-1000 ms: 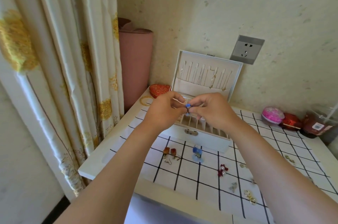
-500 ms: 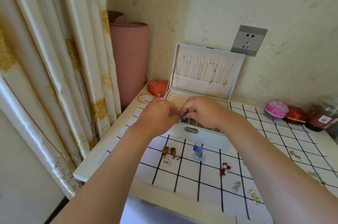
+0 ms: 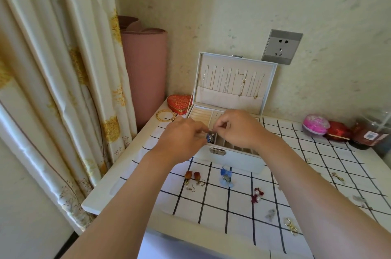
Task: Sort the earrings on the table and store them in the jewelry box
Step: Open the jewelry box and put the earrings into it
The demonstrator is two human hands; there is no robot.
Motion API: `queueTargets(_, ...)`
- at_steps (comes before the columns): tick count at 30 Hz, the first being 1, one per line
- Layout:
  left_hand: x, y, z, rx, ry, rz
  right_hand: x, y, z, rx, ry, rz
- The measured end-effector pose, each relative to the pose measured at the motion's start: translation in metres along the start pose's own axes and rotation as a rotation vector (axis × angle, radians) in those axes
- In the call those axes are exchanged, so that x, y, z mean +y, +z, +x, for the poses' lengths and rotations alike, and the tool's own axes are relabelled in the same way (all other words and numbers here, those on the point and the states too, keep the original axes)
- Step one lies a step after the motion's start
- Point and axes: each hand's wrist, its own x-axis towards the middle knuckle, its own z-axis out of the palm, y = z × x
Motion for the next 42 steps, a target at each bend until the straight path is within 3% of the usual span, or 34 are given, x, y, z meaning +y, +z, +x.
queueTargets(4, 0.0, 0.001, 0.001, -0.026, 0.011, 0.023, -0.003, 0.005, -0.005, -0.121, -0.022, -0.063)
queueTargets(8, 0.002, -0.001, -0.001, -0.017, 0.016, -0.001, 0.0, 0.007, -0.004, -0.043, -0.022, -0.073)
queueTargets(12, 0.006, -0.004, -0.003, -0.069, 0.009, 0.024, 0.002, 0.011, -0.011, -0.125, -0.025, -0.115)
queueTargets(17, 0.007, -0.011, -0.012, 0.025, 0.022, -0.003, 0.004, -0.004, -0.032, 0.062, -0.019, -0.07)
queueTargets(21, 0.016, -0.01, -0.027, 0.063, 0.097, -0.058, -0.011, -0.014, -0.059, -0.043, 0.016, -0.046)
queueTargets(26, 0.035, -0.002, -0.049, -0.142, 0.082, -0.095, -0.031, -0.001, -0.085, -0.261, 0.069, -0.228)
queueTargets(32, 0.042, 0.011, -0.058, -0.252, 0.064, -0.03, -0.028, 0.029, -0.088, -0.239, 0.064, -0.377)
queueTargets(38, 0.04, 0.012, -0.053, -0.228, -0.014, 0.002, -0.019, 0.021, -0.083, -0.219, 0.142, -0.114)
queueTargets(42, 0.048, 0.006, -0.048, -0.282, -0.259, -0.33, -0.017, 0.002, -0.082, -0.076, 0.168, 0.153)
